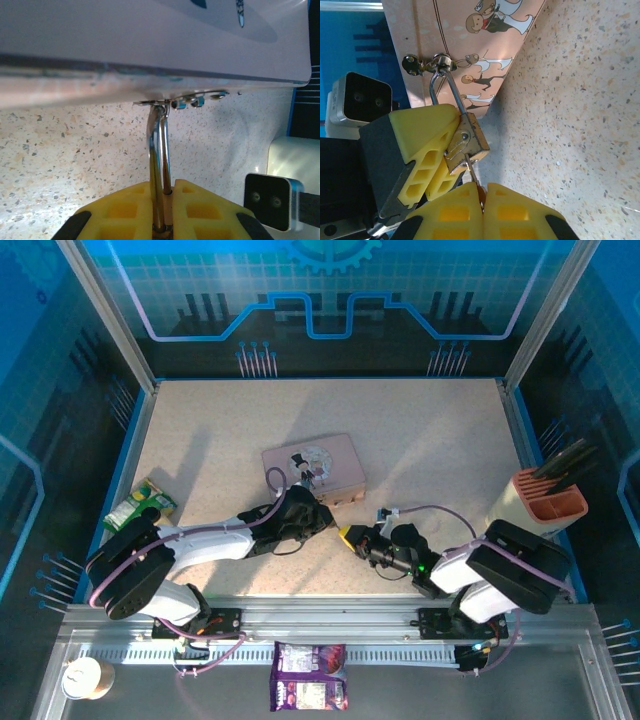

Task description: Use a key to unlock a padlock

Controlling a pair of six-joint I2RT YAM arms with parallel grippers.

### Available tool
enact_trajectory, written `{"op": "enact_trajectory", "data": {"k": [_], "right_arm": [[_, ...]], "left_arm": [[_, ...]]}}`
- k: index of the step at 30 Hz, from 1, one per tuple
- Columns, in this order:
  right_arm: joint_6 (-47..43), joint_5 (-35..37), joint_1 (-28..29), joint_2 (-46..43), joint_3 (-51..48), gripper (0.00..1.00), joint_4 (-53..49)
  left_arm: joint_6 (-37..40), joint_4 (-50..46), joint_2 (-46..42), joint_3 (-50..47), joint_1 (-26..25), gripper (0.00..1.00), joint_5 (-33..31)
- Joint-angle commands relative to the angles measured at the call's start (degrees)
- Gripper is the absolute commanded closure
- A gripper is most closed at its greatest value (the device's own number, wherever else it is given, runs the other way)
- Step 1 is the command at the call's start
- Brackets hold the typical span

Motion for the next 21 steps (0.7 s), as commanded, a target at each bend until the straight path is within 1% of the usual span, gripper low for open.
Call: {"op": "enact_trajectory", "data": {"k": [1,2,5,13,21], "right_arm": [[3.51,2.15,1.08,4.75,-1.6,1.0,11.91],[4.56,1.88,1.12,6.27,-1.68,1.0,13.32],[4.97,1.38,1.67,7.78,-0.83,1.0,13.3],[5.44,1.82,1.63,6.16,-0.84,1.0,13.34],[5.59,1.9,1.59,6.02,-0.49,1.0,13.34]], "left_arm": [[-2.33,9.3,-0.84,0.26,0.64,1.0,-2.64],[-2.75,9.39,-0.88,0.09,0.73,1.0,-2.74],[-3.56,10.4,-1.1,-0.57,0.78,1.0,-2.92],[-4.79,12.7,-1.86,-2.22,1.08,1.0,-4.23],[-5.77,15.64,-2.47,-3.06,1.43,1.0,-3.49]]}}
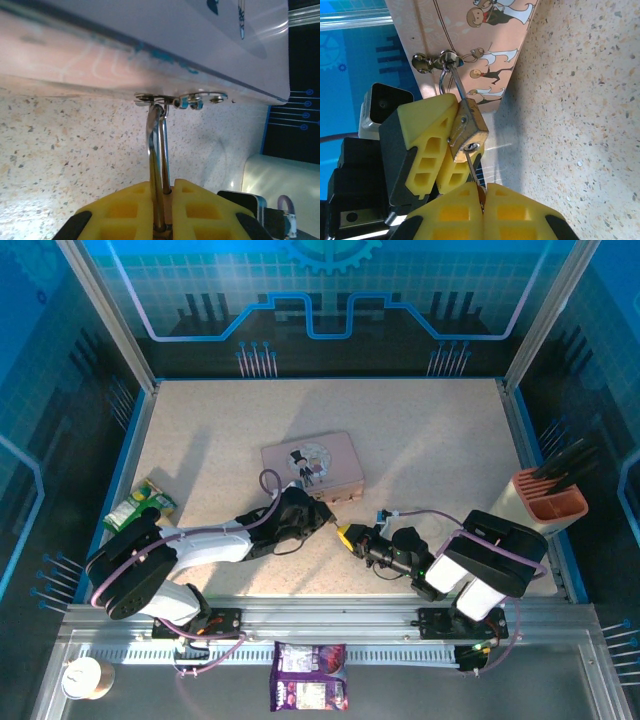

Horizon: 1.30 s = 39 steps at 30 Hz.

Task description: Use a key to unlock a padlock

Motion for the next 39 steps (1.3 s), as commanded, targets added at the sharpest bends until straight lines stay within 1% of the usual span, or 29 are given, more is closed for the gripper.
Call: {"op": "enact_trajectory", "data": {"k": [1,19,27,39], "right_arm": [[0.11,0.78,0.8,-0.83,0.34,1.0,1.95],[0.33,0.85,0.27,-0.99,1.65,1.0,1.97],[0.8,0.32,-0.98,-1.41,1.2,1.0,1.97],[0.45,0.21,-1.53,-2.31,1.29,1.0,1.93]], "left_arm": [[-0.82,7.82,-2.67,0.06,0.73,1.0,-1.94],[-2.51,11.29,-3.33,-1.21,0.56,1.0,0.92],[-1.76,9.67,-5.37,-1.71,-0.58,1.0,-0.6],[-2.3,10.93,-4.12,-2.18,-1.26,1.0,-0.55]]}}
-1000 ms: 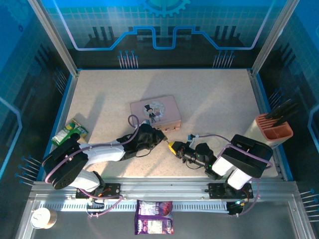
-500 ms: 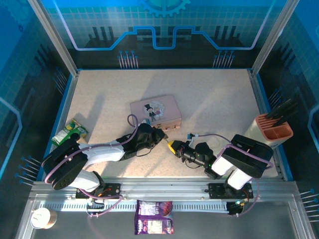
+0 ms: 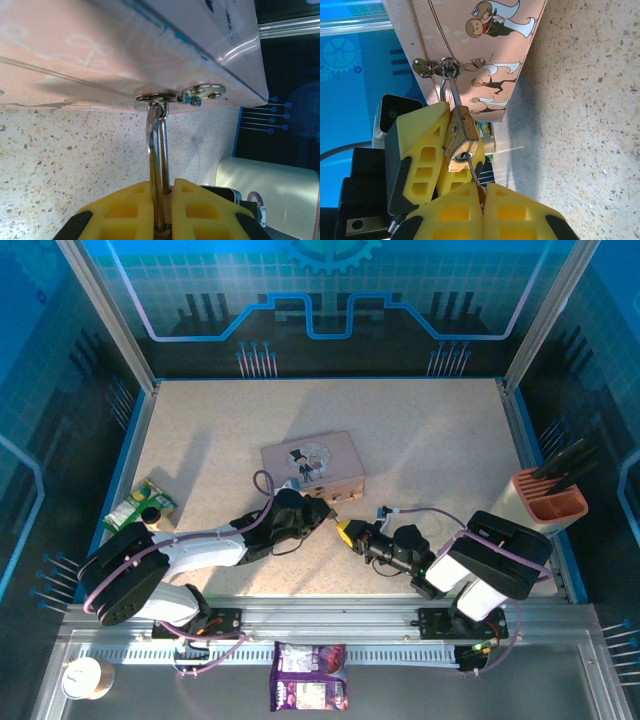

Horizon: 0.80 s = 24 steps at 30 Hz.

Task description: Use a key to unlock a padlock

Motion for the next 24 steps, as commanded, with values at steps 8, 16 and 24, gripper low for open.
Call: {"op": "enact_trajectory", "data": {"k": [8,16,24], "right_arm": [[0.24,0.44,-0.98,-0.83,0.54,1.0,1.73],[0.42,0.57,-1.16,-0.83,0.2,1.0,1.73],[0.98,0.31,-2.22,-1.48,0.2,1.0,1.73]], "left_arm": [[0.4,6.14,-1.21,0.13,-1.42,1.0,-0.14],[0.55,6.28,-1.08,0.49,-2.41,1.0,-0.47],[0.63,6.11,-0.84,0.84,-3.71,1.0,-0.56]]}}
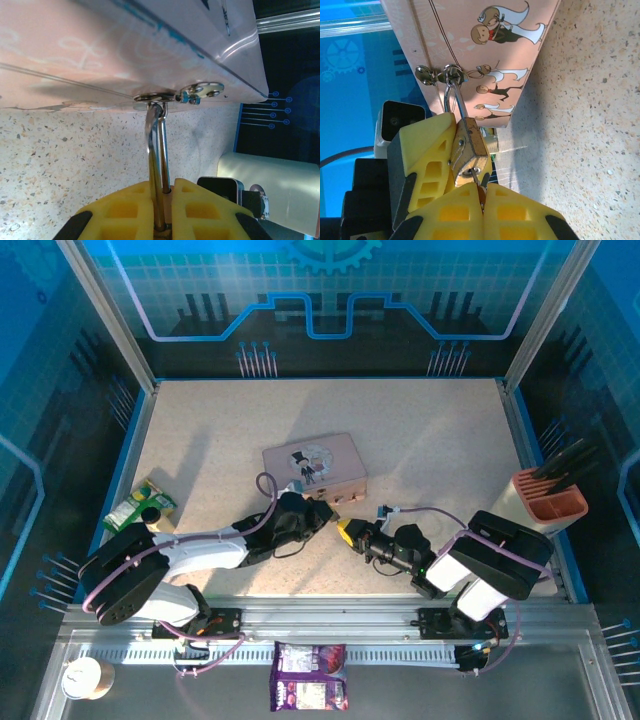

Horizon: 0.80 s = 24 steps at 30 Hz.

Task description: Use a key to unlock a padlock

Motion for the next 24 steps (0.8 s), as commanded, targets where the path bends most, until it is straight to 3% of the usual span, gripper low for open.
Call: {"op": "enact_trajectory", "data": {"k": [1,21,24], "right_arm": [[0.57,1.04,-1.53,-1.3,0.2,1.0,1.4],[-0.15,-3.28,-5.92,-0.26,2.52,1.0,1.4],[0.07,-3.42,-6.37,0.0,1.25,0.87,1.36]], "left_arm": [[0.6,5.89,-0.97,0.75,-1.61,1.0,0.93],[0.42,1.03,1.42,3.66,-5.57,1.0,-0.21],[1.02,-3.71,0.2,4.76,-5.24,1.0,-2.26]]}}
